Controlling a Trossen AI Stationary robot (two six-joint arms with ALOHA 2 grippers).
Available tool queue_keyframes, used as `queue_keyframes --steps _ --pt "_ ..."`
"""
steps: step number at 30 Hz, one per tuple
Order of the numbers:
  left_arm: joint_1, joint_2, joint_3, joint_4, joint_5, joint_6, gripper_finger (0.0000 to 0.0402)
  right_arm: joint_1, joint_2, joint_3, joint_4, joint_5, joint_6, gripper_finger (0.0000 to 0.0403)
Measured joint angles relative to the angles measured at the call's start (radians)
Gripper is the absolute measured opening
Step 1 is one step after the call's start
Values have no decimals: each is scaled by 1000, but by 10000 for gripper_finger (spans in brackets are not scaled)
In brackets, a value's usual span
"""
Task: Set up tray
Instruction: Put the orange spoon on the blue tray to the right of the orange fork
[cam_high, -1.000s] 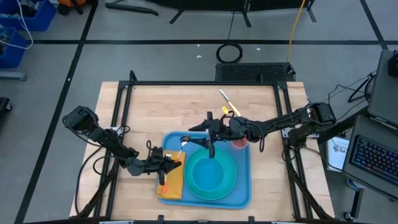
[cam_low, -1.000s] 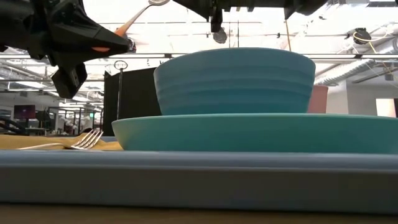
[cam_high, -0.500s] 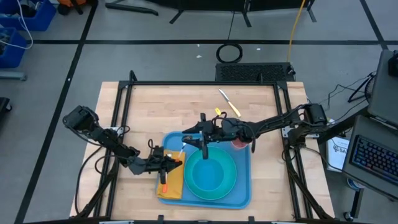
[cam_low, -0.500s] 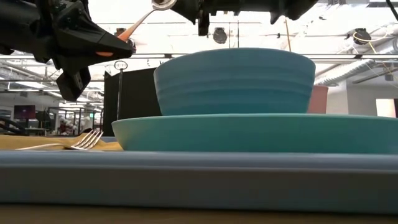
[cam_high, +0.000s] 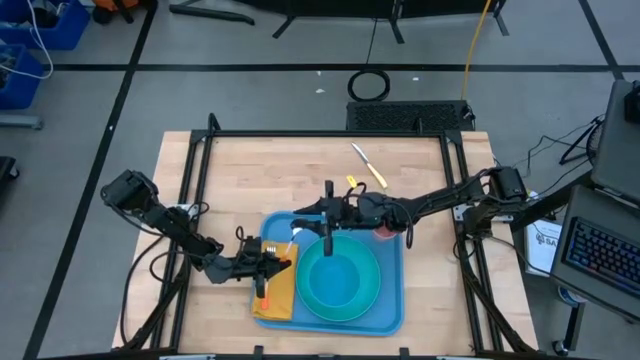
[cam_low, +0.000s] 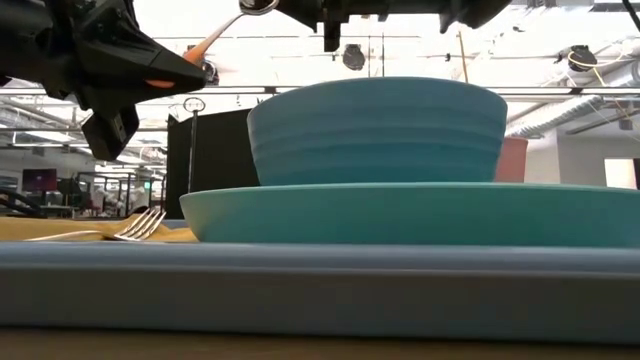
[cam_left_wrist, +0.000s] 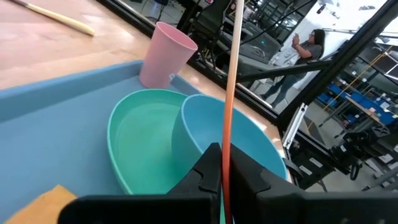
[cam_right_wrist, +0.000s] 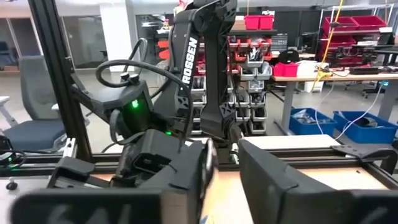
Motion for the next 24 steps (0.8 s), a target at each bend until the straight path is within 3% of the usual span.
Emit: queue_keyframes --steps 6,13,18,24 --pt "0 0 0 0 -1 -1 10 1 0 0 -4 -33 4 12" --pt "0 0 0 2 27 7 30 -9 0 0 -17 -49 79 8" --pt "0 -1 0 2 130 17 32 -7 -3 0 -30 -59 101 8" --pt "-14 -7 0 8 131 60 33 -6 -33 -1 -60 -62 89 8"
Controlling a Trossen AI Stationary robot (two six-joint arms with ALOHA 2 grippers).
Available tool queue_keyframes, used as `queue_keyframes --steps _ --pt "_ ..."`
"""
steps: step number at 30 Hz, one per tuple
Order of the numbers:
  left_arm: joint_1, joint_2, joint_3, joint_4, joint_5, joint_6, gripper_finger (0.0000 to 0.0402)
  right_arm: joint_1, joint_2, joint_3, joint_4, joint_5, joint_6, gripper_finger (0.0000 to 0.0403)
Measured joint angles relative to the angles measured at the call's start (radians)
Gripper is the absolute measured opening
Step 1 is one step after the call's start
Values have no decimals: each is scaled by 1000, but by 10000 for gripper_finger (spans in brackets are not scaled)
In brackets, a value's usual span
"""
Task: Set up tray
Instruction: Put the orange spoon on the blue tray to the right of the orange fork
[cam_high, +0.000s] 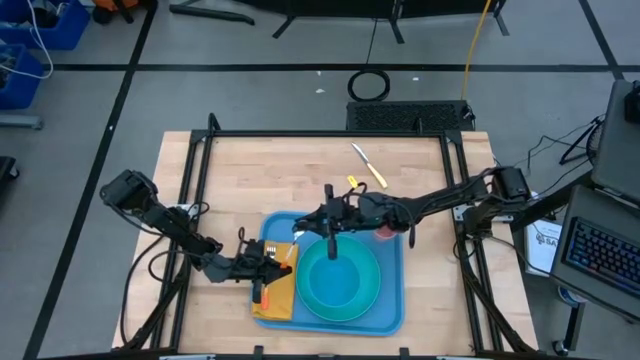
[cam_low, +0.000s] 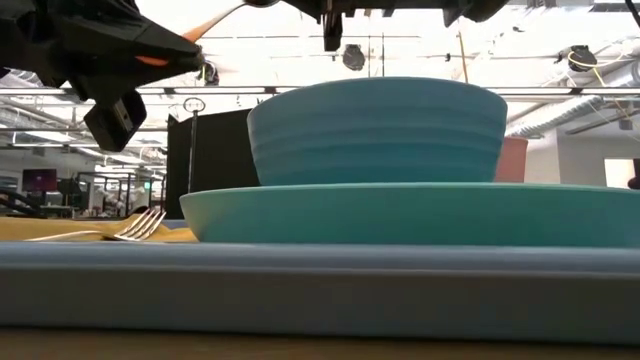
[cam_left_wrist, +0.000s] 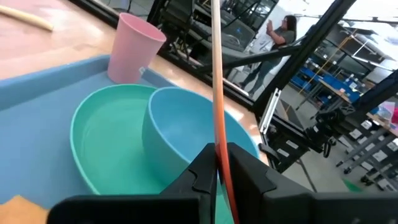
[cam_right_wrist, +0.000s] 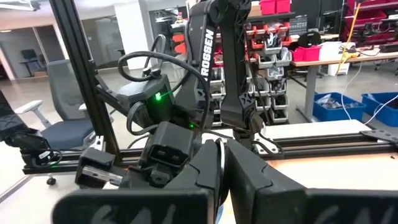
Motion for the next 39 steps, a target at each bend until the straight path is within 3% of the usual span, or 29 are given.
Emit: queue_keyframes --steps 12,17,25,27,29,32,35,39 --pt "-4 -6 0 1 71 -60 33 1 -31 0 -46 7 -8 8" --pt "-3 -30 0 -2 203 -95 35 1 -31 0 -30 20 -32 8" --pt "-12 -57 -1 -13 304 -131 45 -20 -31 0 -20 23 -37 8" --pt "-27 -53 -1 -75 405 -144 55 -31 -39 0 29 64 -60 7" --pt "-27 -51 -5 -129 427 -162 64 -41 -52 3 61 50 -53 6" --pt "-14 -55 -1 -148 327 -178 69 -36 -66 2 17 6 -33 6" --pt "-17 -54 -2 -143 368 -182 70 -44 -79 0 -44 -89 36 6" --pt "-32 -55 -2 -44 420 -67 71 -67 -83 0 -73 -118 121 6"
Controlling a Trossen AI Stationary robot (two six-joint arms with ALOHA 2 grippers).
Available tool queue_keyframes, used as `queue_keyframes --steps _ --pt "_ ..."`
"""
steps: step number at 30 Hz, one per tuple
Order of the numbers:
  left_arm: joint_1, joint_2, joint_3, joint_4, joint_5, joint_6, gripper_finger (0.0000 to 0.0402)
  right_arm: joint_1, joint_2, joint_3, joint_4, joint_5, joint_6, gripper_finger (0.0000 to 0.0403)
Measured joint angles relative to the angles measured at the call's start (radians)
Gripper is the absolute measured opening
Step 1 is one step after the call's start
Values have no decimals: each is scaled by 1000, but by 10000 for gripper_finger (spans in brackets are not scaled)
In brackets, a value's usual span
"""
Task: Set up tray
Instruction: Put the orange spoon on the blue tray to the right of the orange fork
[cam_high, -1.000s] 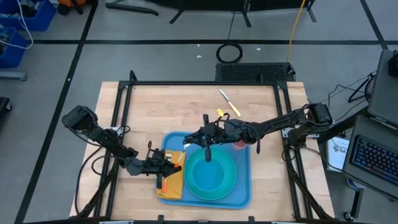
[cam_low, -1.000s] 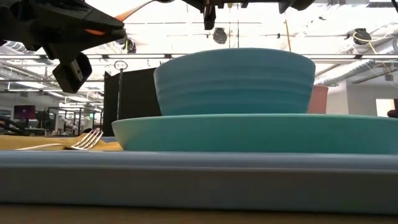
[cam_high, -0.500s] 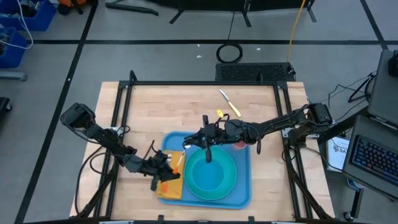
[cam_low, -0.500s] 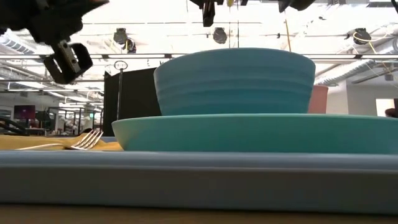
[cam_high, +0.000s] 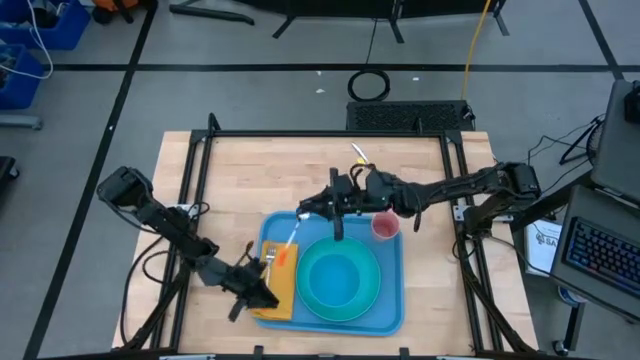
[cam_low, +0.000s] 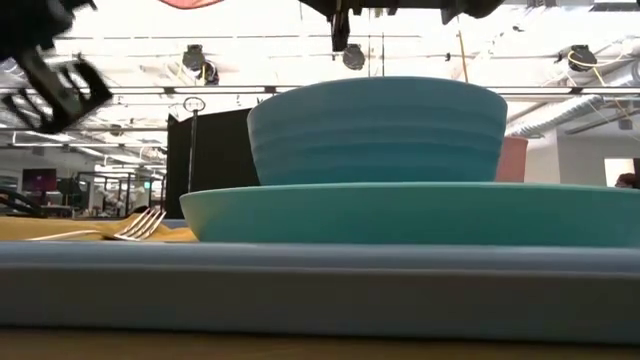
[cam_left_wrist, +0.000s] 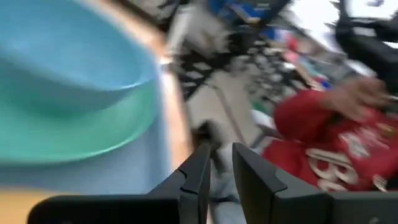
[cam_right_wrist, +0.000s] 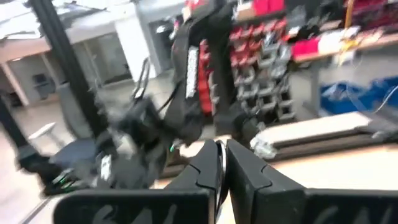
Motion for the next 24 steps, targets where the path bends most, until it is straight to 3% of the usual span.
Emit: queue_keyframes --steps 5,12,16,20,24 --pt "-27 -47 0 67 94 146 71 -1 13 0 -63 -23 23 6" --pt "-51 -159 0 45 69 437 72 3 81 1 -25 -29 118 6" --pt "-70 -202 1 24 73 484 72 1 150 0 12 -40 166 6" --pt "-92 -210 1 22 23 547 72 2 232 41 63 -120 233 6" --pt "-100 -210 1 9 -10 556 72 3 316 155 -40 -160 235 6"
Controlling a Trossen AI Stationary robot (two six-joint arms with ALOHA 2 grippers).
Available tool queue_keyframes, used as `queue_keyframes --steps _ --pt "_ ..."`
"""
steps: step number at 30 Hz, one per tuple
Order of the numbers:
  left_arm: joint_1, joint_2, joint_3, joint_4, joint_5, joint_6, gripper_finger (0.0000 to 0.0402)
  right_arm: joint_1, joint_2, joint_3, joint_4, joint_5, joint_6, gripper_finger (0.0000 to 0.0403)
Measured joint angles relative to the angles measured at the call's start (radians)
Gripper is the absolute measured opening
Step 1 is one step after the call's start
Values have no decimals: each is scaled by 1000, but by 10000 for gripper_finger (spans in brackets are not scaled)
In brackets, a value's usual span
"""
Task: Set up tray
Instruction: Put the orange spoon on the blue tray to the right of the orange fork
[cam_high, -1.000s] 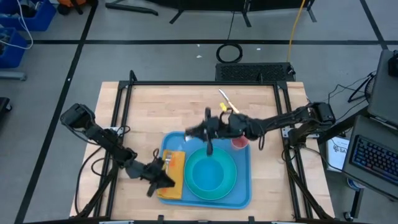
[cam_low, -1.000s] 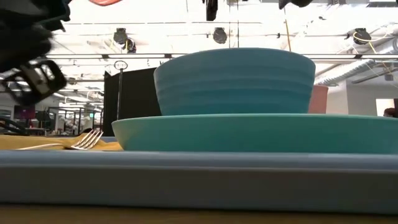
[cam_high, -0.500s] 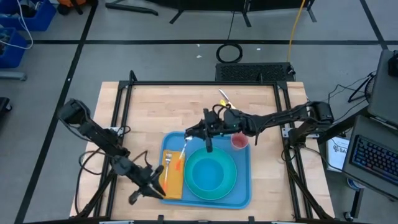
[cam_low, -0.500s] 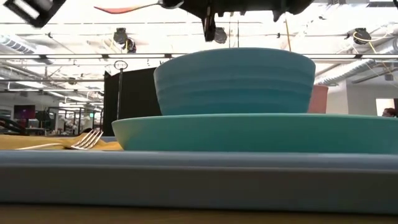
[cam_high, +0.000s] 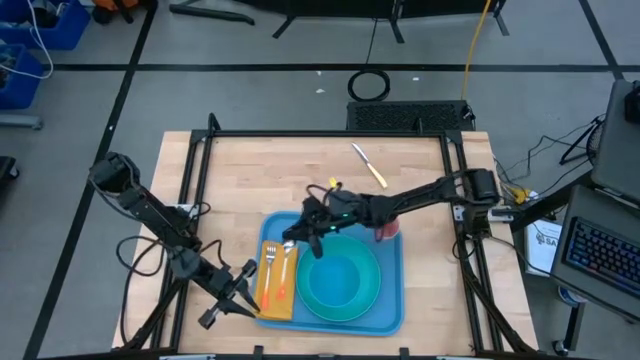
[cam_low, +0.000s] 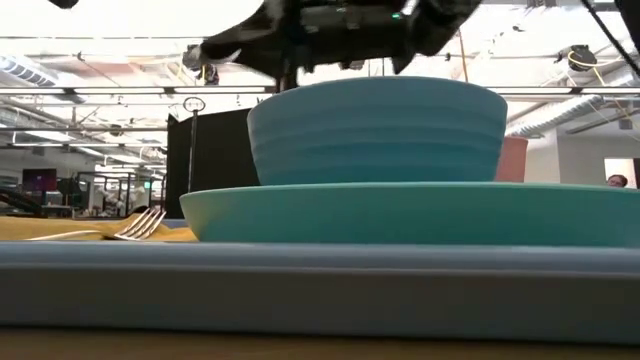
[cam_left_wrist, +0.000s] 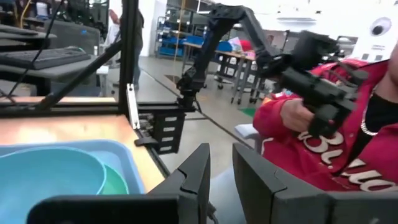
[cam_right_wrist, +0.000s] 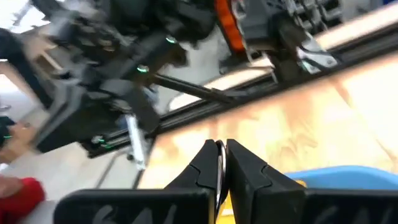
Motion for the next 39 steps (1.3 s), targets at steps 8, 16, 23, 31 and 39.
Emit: queue_keyframes --steps 8,16,23,31,39 --pt "-1 1 0 -28 -12 -21 72 15 142 171 -107 0 2 6" --pt "-11 1 0 -31 -12 -15 72 18 217 188 -67 -21 62 6" --pt "-10 1 0 -29 -18 -15 72 19 260 188 -61 33 81 6" --pt "-10 1 0 -29 -36 -17 72 18 299 188 -69 56 125 6" --pt "-10 1 0 -31 -36 -18 72 17 298 187 -93 82 127 6"
